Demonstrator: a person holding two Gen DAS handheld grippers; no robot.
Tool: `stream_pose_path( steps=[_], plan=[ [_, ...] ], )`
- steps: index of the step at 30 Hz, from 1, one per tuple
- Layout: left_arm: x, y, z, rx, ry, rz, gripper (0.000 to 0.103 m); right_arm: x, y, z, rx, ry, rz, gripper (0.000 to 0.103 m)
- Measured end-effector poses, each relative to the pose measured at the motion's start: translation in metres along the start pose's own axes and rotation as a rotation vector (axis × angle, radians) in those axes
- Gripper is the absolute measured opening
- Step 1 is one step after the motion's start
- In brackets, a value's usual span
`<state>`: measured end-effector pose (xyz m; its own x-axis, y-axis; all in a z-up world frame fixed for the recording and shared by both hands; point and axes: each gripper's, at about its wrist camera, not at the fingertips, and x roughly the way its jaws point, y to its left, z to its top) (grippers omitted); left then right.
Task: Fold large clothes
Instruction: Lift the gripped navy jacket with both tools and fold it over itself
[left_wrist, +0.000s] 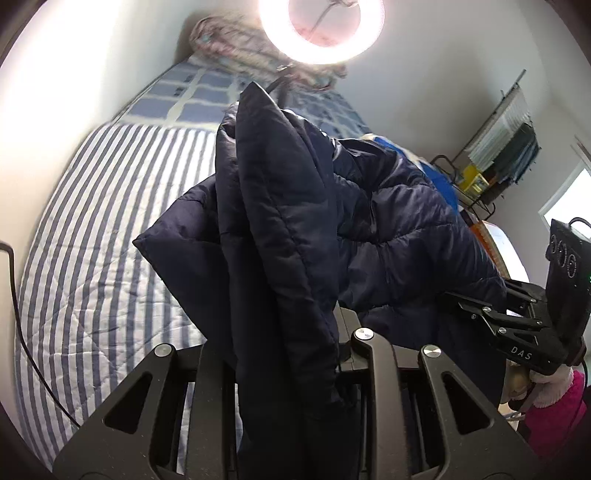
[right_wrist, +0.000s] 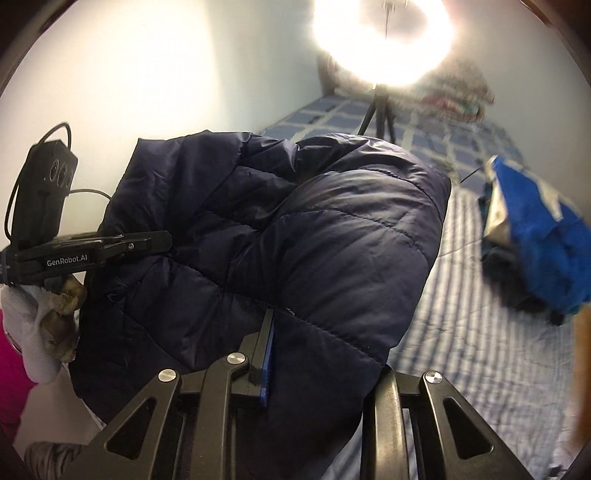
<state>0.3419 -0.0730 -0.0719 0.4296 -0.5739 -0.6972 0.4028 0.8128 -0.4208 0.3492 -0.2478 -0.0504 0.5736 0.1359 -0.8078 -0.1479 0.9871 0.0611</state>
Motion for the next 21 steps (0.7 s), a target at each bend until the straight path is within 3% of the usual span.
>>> stream_pose_path(
  steps=[8, 21],
  plan=[
    [-0.008, -0.064, 0.01, 0.085, -0.026, -0.044, 0.024, -0.06, -0.013, -0.014, -0.056, -0.067, -0.117, 0.023],
    [0.025, -0.154, 0.025, 0.226, -0.017, -0.087, 0.024, -0.102, -0.075, -0.03, -0.011, -0.09, -0.242, 0.022]
  ],
)
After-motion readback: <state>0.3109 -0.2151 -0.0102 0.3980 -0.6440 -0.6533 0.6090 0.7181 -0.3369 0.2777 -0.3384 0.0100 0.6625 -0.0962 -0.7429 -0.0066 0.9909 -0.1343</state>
